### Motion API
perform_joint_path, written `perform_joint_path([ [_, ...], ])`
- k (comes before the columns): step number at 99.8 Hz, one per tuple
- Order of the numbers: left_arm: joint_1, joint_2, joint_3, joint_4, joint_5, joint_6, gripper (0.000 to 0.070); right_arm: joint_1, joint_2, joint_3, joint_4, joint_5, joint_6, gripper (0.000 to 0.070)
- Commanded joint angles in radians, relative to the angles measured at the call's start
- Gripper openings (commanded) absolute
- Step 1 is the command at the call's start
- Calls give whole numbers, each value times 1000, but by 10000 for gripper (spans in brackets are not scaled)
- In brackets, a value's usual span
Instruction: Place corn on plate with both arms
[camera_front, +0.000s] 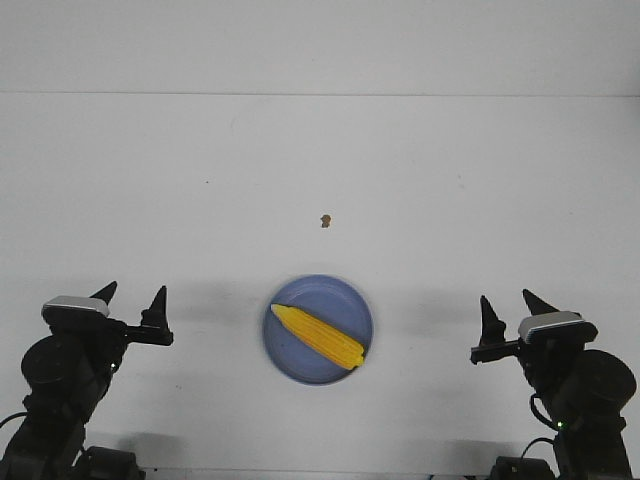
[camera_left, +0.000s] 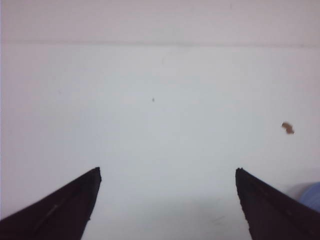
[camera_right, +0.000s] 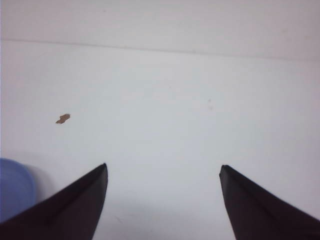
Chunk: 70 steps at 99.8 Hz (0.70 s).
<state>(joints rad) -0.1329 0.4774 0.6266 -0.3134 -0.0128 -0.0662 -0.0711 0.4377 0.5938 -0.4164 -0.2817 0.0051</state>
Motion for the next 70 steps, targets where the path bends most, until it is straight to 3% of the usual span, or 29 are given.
perform_joint_path([
  [1,-1,-3,13,8,-3,-3,540,0,0,7,26,1,21,470],
  [8,-1,-13,13,8,-3,-6,520,0,1,7,42,1,21,469],
  [12,-1,-17,13,5,-3,-6,466,0,1,7,49,1,21,458],
  [19,-1,-23,13,-1,-3,-6,286,0,1,7,58,1,21,367],
  [28,-1,-25,13,-1,-3,-6,0,0,0,7,66,1,21,132],
  [34,-1,-26,13,0,-3,-6,8,0,0,7,67,2,21,0],
  [70,-1,-32,13,1,-3,-6,12,0,0,7,72,1,22,0],
])
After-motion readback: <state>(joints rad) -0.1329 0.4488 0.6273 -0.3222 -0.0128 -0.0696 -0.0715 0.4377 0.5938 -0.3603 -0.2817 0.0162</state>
